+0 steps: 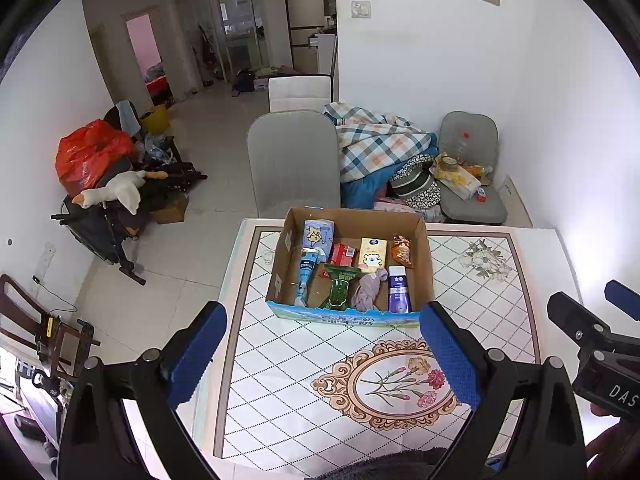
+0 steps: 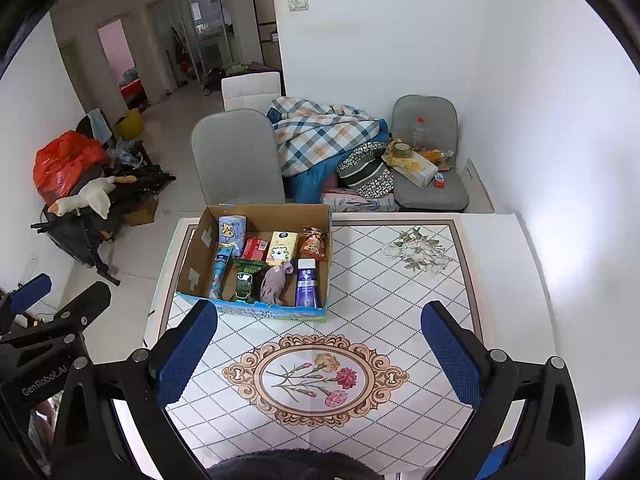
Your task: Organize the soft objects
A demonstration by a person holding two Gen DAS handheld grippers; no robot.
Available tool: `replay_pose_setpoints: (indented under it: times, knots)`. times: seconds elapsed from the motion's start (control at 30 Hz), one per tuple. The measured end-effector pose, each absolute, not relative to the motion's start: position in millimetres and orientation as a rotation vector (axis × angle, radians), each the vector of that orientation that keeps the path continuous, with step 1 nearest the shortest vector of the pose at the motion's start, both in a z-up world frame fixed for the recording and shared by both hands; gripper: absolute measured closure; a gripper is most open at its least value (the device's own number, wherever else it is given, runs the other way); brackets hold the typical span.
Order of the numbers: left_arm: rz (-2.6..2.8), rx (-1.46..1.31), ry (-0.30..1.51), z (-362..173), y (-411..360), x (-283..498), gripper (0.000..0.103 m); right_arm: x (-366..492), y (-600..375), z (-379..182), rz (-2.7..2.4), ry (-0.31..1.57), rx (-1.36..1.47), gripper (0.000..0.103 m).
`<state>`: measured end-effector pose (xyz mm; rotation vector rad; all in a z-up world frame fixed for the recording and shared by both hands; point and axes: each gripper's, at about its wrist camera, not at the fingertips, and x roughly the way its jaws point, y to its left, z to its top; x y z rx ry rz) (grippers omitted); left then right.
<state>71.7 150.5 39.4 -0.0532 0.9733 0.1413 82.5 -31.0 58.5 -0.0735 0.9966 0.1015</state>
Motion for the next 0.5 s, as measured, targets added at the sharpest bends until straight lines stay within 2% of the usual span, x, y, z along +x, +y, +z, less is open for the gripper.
replay_pose_setpoints:
  times: [0.5]
  knots:
    - [0.144, -0.054, 0.966, 39.2, 152.3, 68.6, 0.004, 82.5, -32.4, 58.5, 0.098, 0.990, -0.079, 0.000]
